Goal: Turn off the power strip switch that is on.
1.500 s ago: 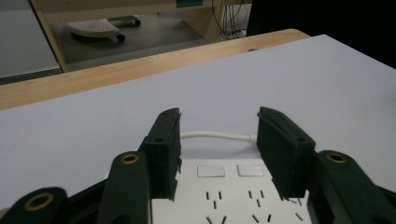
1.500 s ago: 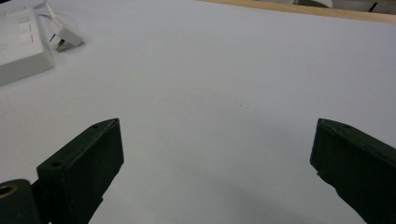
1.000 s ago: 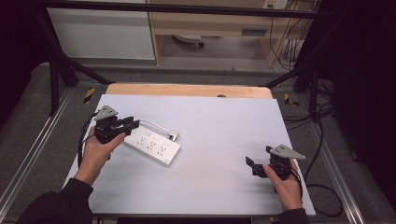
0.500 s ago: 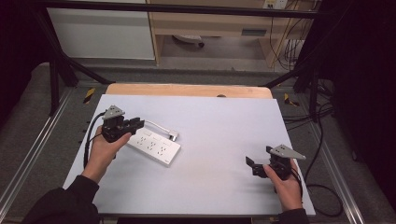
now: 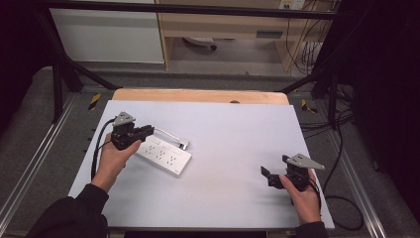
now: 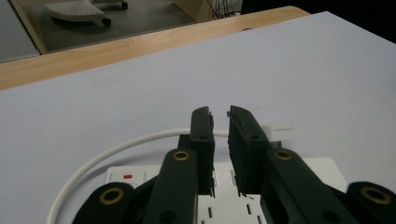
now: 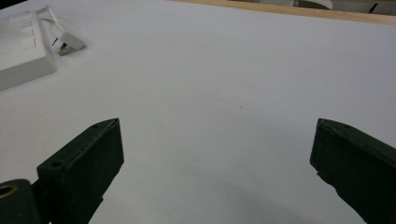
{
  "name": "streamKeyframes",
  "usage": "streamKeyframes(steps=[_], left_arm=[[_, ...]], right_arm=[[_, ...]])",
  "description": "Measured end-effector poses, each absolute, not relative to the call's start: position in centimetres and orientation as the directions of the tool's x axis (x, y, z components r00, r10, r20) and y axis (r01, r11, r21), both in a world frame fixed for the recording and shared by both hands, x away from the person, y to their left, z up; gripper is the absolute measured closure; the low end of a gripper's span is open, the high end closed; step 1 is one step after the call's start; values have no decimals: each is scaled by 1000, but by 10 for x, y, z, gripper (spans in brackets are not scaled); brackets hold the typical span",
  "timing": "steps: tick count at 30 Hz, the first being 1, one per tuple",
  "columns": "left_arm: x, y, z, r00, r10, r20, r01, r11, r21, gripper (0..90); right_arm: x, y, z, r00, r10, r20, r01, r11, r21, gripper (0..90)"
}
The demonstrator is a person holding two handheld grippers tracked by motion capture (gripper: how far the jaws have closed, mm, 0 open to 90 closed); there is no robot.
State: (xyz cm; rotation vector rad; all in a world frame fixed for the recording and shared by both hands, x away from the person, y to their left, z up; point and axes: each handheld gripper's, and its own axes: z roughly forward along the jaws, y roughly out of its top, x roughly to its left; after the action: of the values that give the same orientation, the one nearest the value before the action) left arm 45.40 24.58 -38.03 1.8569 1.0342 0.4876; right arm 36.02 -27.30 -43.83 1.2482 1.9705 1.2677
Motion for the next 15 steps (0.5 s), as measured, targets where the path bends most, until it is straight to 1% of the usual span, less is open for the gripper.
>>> streamKeyframes(steps=[15], left_arm=[[461, 246, -388, 564, 821, -86, 469, -232, 852, 864]], right_arm=[[360, -273, -438, -469, 880, 77, 433, 152, 889, 32]])
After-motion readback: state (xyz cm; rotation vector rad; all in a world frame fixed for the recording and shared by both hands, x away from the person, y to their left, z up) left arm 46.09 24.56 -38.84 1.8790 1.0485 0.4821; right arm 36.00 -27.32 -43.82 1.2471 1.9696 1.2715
